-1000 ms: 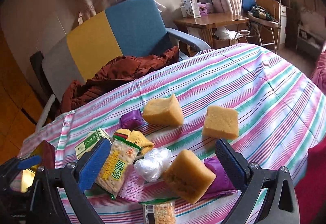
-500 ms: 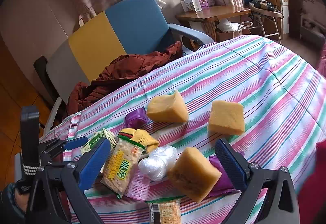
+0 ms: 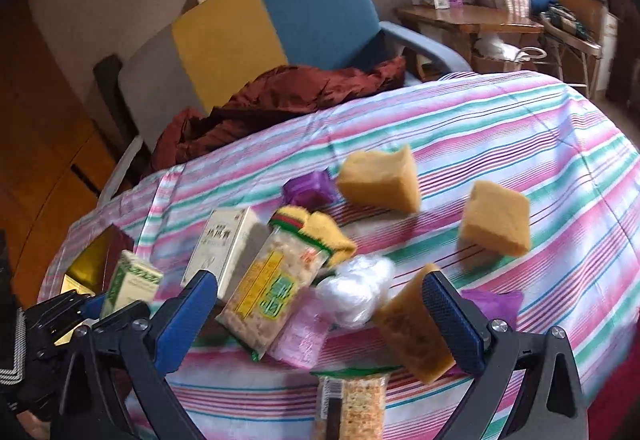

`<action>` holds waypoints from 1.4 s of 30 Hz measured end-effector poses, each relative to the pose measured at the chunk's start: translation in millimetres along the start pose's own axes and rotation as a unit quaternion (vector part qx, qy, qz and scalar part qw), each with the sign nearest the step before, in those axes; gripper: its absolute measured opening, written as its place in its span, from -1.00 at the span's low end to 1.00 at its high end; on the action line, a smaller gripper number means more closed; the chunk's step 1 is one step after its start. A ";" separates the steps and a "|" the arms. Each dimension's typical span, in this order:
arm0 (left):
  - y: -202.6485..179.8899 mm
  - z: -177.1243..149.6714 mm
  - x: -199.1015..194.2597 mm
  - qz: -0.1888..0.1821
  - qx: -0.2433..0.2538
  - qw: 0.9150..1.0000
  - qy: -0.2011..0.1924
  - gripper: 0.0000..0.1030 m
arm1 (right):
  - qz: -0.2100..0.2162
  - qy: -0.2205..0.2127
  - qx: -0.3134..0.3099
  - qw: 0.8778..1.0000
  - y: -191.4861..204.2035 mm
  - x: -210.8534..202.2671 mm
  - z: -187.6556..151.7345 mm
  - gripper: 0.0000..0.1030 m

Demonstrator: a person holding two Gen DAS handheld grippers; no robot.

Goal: Organize objects
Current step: 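Carry the green box toward the tray with the left gripper while the right grasps the cracker packet, then lower the green box and cracker packet into the gold tray and open both grippers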

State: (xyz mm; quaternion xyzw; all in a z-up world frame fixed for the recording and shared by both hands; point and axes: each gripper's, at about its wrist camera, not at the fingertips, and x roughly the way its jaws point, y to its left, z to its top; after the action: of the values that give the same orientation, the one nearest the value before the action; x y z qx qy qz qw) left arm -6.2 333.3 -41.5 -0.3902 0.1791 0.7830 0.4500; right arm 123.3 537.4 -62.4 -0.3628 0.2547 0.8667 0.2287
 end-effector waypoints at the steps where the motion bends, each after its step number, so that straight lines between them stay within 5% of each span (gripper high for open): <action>1: 3.7 -5.3 -4.8 0.002 -0.006 1.000 -0.001 -0.41 | 0.000 0.006 -0.010 1.000 5.4 1.9 -1.5 0.99; 7: 34.1 -31.4 -41.3 0.012 -0.050 0.999 -0.019 -0.41 | -0.043 0.010 0.007 0.999 -4.2 -0.4 -3.5 0.87; 9: 44.3 -39.4 -54.7 0.013 -0.062 0.998 -0.027 -0.42 | -0.059 0.013 0.032 0.998 -19.8 -7.8 -3.9 0.57; 11: 53.0 -46.1 -65.1 0.013 -0.072 0.997 -0.035 -0.41 | -0.064 0.013 0.042 0.997 -31.0 -19.6 -4.8 0.51; 14: 63.4 -59.1 -75.7 0.011 -0.085 0.995 -0.041 -0.41 | -0.054 0.065 0.003 0.996 -32.1 -25.2 -14.6 0.51; 18: 71.0 -73.9 -81.2 0.007 -0.105 0.994 -0.042 -0.41 | -0.059 0.162 -0.033 0.985 -18.4 -7.7 -46.6 0.80; 28: 89.7 -96.9 -109.0 0.014 -0.136 0.988 -0.065 -0.41 | -0.140 0.196 -0.022 0.970 -2.8 32.5 -70.3 0.82; 35: 118.1 -114.9 -126.6 0.035 -0.174 0.981 -0.078 -0.41 | -0.143 0.204 -0.045 0.967 6.8 31.3 -83.6 -0.08; 42: 174.4 -139.7 -156.1 0.095 -0.235 0.962 -0.102 -0.41 | -0.061 0.174 -0.059 0.981 25.8 -15.6 -94.6 -0.12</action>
State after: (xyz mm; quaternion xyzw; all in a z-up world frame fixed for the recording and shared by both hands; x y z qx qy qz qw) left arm -45.4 64.3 -21.5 -0.3846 -0.0203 0.8776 0.2854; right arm 166.6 456.9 -101.1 -0.5361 0.2160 0.7882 0.2113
